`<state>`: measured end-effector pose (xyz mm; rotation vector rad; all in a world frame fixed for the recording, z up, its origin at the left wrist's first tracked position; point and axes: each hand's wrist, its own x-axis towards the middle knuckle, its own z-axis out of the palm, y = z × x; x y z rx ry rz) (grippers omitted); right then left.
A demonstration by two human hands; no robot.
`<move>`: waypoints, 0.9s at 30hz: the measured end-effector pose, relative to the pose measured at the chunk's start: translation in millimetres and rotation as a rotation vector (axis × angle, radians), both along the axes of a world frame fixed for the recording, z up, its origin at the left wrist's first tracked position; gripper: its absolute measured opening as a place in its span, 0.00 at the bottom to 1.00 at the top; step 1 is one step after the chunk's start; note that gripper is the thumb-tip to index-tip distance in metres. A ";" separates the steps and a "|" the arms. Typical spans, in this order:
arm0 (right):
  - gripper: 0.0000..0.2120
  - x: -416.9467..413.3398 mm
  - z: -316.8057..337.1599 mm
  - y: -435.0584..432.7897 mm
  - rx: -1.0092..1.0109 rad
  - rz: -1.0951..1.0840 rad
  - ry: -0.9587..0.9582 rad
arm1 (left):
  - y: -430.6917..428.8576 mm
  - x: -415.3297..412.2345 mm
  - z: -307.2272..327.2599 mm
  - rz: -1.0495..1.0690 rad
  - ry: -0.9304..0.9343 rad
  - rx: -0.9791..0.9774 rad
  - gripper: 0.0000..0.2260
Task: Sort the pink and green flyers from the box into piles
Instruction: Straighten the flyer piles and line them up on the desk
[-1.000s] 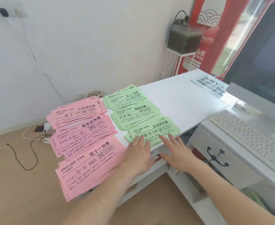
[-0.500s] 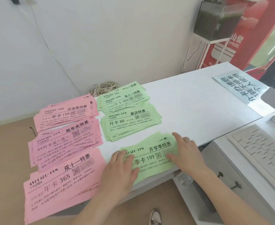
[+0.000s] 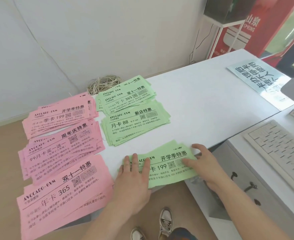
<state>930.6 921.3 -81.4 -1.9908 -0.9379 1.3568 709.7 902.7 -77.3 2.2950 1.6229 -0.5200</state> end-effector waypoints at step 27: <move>0.25 29.7 11.5 85.3 0.546 0.262 0.370 | 49.1 19.0 10.0 0.960 -1.485 0.274 0.22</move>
